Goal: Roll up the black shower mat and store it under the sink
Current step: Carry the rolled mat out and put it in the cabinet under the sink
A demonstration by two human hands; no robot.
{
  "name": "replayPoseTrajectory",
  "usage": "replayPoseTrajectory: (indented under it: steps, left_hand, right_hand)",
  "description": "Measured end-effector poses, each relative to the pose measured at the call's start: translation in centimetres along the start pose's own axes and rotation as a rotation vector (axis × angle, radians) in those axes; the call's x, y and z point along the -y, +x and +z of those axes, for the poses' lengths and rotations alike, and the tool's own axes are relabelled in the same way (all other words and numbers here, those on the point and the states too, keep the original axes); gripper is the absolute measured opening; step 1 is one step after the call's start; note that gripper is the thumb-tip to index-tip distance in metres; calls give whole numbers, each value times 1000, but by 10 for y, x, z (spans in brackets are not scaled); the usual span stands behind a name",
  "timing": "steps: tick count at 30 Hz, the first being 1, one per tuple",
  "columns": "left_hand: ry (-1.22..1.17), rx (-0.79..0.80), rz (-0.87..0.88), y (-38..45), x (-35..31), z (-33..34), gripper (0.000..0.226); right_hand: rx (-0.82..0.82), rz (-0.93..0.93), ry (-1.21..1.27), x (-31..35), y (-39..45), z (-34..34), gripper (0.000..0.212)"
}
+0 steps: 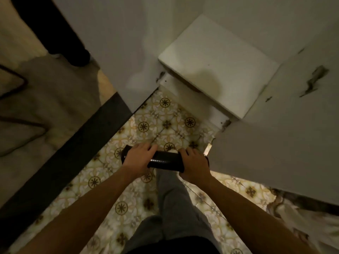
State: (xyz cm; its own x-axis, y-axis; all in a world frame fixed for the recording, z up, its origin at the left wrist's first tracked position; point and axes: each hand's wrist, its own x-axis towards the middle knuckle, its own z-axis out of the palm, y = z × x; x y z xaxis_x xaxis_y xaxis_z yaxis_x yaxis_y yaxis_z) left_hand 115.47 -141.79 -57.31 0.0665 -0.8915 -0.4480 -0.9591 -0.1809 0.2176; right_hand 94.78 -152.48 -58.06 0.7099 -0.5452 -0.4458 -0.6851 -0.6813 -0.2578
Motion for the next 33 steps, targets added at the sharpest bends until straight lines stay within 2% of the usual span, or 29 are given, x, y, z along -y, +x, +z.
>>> replayPoseTrajectory:
  steps: [6, 11, 16, 21, 25, 27, 33]
  left_hand:
    - [55, 77, 54, 105, 53, -9, 72]
    - [87, 121, 129, 184, 95, -34, 66]
    - [166, 162, 269, 277, 139, -34, 62]
    - [259, 78, 364, 393, 184, 9, 52]
    - [264, 9, 413, 483, 218, 56, 58]
    - [309, -19, 482, 526, 230, 78, 59]
    - [298, -126, 468, 643, 240, 135, 61]
  right_hand:
    - [4, 113, 104, -18, 95, 2, 67]
    - [-44, 236, 178, -24, 158, -3, 60]
    - [-110, 320, 202, -39, 232, 18, 64]
    - [-185, 406, 151, -78, 337, 65, 67]
    - [-288, 381, 132, -122, 423, 108, 61]
    - [-281, 375, 113, -150, 463, 131, 60]
    - [-304, 363, 58, -233, 554, 183, 80]
